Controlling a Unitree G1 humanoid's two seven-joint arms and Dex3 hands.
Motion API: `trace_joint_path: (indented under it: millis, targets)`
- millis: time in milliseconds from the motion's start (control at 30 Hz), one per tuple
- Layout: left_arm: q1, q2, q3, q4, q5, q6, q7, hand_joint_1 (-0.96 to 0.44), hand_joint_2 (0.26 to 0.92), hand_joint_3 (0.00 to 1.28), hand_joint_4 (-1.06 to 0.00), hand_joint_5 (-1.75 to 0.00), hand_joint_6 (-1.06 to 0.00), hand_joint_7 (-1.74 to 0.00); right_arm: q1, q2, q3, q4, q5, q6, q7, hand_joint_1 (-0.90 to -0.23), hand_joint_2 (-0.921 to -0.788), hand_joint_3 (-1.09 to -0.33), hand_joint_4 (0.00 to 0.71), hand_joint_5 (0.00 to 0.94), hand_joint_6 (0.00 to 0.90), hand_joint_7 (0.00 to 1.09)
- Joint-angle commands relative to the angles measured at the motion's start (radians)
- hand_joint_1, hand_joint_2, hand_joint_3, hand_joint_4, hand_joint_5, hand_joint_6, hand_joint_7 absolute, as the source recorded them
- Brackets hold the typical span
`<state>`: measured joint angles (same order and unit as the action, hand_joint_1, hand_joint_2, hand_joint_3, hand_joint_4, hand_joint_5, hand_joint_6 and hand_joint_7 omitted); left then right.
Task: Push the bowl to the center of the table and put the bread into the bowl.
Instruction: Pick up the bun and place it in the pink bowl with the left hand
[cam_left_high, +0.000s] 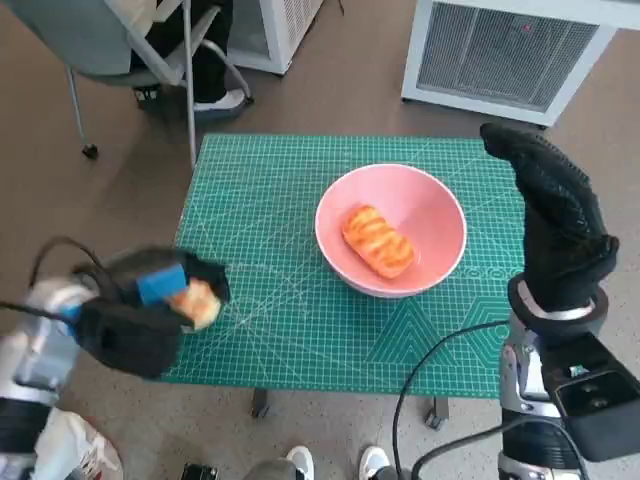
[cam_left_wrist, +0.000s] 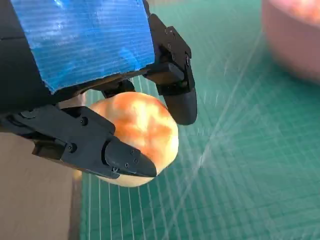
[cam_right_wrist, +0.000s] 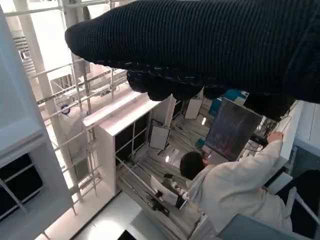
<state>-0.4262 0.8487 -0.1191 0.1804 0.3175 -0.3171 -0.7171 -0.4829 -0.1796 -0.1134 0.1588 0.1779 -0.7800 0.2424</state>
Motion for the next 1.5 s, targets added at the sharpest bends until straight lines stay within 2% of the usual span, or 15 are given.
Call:
trace_joint_path:
  millis: [33,300,533,667,1100,1333,1400,1467,1500]
  targets:
    - [-0.084,0.011,0.061,-0.074,-0.074,0.015,-0.007,0.0,0.921,0.09,-0.68,-1.18,-0.58,-1.21,0.014,0.005,0.0,0.014,0.007,0.004,0.004,-0.472,-0.921,-0.596,0.428,0.002,0.093,0.63]
    - [-0.236,-0.058,0.08,-0.14,-0.108,0.031,0.052,0.0,0.913,0.04,-0.72,-1.15,-0.69,-1.08,-0.001,0.012,0.004,0.028,0.0,0.003,0.001,-0.48,-0.921,-0.596,0.428,0.001,0.086,0.63]
    - [-0.368,-0.168,0.011,-0.144,-0.023,0.025,0.14,0.0,0.894,0.01,-0.77,-1.11,-0.79,-0.95,-0.012,0.016,0.006,0.037,-0.01,0.001,-0.003,-0.476,-0.921,-0.6,0.428,0.002,0.076,0.64]
    - [-0.456,-0.254,-0.057,-0.063,0.021,-0.039,0.187,0.0,0.886,0.0,-0.79,-1.07,-0.82,-0.94,-0.014,0.018,0.007,0.034,-0.011,0.004,-0.003,-0.475,-0.921,-0.6,0.428,0.001,0.073,0.64]
    - [-0.682,-0.471,-0.214,0.4,0.09,-0.253,0.256,0.0,0.92,0.07,-0.65,-1.15,-0.66,-1.19,-0.009,0.015,0.001,0.023,-0.012,0.003,-0.004,-0.471,-0.921,-0.601,0.429,0.002,0.067,0.65]
    - [-0.743,-0.556,-0.288,0.598,0.167,-0.269,0.292,0.0,0.921,0.1,-0.62,-1.2,-0.61,-1.22,0.01,0.009,-0.008,-0.006,-0.007,0.012,-0.006,-0.472,-0.921,-0.596,0.431,0.002,0.067,0.66]
    - [-0.75,-0.576,-0.303,0.64,0.172,-0.257,0.278,0.0,0.921,0.12,-0.62,-1.23,-0.57,-1.23,0.014,0.007,-0.013,-0.014,-0.006,0.019,-0.009,-0.473,-0.921,-0.594,0.432,0.003,0.07,0.66]
    - [-0.756,-0.592,-0.316,0.671,0.174,-0.237,0.253,0.0,0.921,0.22,-0.56,-1.31,-0.41,-1.37,0.017,0.006,-0.017,-0.021,-0.005,0.026,-0.011,-0.473,-0.921,-0.592,0.433,0.003,0.077,0.66]
    - [-0.757,-0.597,-0.32,0.68,0.175,-0.228,0.243,-0.01,0.909,0.22,-0.51,-1.18,-0.38,-1.22,0.018,0.005,-0.019,-0.023,-0.006,0.029,-0.012,-0.473,-0.921,-0.591,0.433,0.003,0.08,0.66]
